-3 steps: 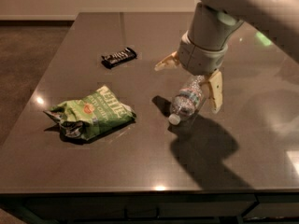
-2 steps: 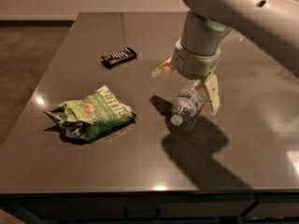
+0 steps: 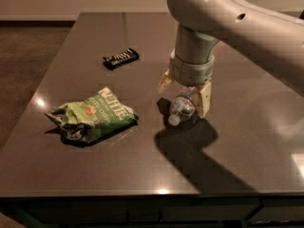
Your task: Place water bottle upright
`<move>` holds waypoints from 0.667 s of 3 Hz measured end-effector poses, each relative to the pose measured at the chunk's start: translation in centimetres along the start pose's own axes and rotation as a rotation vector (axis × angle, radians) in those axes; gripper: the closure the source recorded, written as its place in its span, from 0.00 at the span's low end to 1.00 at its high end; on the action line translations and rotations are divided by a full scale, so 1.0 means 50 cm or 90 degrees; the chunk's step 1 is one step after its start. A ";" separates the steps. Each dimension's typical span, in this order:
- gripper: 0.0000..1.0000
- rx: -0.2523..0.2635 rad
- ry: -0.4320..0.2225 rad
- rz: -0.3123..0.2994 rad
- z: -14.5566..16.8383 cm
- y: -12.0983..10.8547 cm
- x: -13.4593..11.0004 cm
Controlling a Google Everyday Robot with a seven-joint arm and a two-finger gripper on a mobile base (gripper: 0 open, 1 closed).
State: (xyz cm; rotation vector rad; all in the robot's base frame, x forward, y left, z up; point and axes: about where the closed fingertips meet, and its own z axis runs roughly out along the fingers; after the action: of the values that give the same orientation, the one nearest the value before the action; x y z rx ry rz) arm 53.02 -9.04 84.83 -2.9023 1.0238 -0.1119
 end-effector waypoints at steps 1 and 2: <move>0.48 -0.009 0.003 0.007 0.010 -0.002 0.006; 0.71 0.008 0.002 0.057 0.002 -0.012 0.019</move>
Offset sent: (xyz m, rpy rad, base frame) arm 0.0194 -0.0037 0.0078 0.0488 -0.0163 -0.2057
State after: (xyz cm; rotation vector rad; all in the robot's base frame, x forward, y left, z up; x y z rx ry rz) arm 54.14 -9.19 84.83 -2.8396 1.1480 -0.1191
